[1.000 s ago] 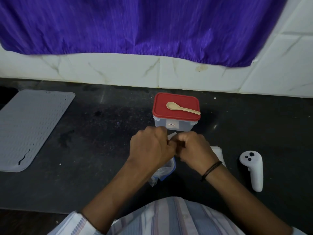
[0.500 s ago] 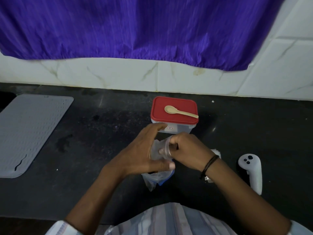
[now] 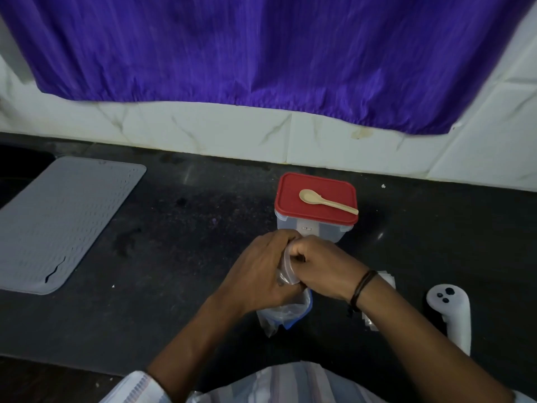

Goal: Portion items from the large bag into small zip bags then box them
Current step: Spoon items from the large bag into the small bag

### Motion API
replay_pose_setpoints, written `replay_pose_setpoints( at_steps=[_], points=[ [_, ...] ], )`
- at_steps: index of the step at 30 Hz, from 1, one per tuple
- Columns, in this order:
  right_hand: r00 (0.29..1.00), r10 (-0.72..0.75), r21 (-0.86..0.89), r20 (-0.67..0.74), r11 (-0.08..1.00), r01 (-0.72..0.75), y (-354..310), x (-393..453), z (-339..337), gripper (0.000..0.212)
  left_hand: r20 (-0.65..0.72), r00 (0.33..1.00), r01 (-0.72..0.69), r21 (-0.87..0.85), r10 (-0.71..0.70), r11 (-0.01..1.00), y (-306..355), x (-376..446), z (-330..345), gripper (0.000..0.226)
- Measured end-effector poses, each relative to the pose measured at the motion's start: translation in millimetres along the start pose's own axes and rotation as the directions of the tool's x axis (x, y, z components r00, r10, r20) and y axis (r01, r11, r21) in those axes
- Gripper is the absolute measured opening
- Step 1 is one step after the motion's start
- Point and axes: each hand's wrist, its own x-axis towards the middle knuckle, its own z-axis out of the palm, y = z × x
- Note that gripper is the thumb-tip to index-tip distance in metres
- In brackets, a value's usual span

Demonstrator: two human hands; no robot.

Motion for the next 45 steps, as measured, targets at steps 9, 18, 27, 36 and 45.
replay_pose_setpoints(
  at_steps=[9,18,27,36,45],
  points=[
    [0.994,-0.094,0.205,0.059,0.976,0.08,3.2,-5.7,-3.8,0.02,-0.043,0.997,0.065,-0.072,-0.068,0.995,-11.8,-1.1,-3.4,0.037],
    [0.745,-0.013,-0.145,-0.667,0.983,-0.113,74.0,25.8,-58.3,0.022,-0.144,0.961,0.224,-0.087,-0.234,0.971,-22.0,-9.5,-11.7,0.046],
    [0.841,0.088,-0.362,-0.534,0.875,-0.321,138.3,68.4,-59.9,0.017,-0.189,0.899,0.366,-0.175,-0.396,0.914,-29.6,-25.4,-12.5,0.041],
    [0.826,-0.031,-0.138,-0.563,0.989,-0.057,86.2,23.2,-49.6,0.004,-0.17,0.829,0.512,-0.154,-0.533,0.845,-34.9,-40.9,-5.8,0.041],
    [0.959,-0.092,-0.295,-0.268,0.955,0.009,42.2,-39.0,35.6,0.016,-0.145,0.799,0.559,-0.178,-0.584,0.81,-27.8,-51.8,-1.1,0.04]
  ],
)
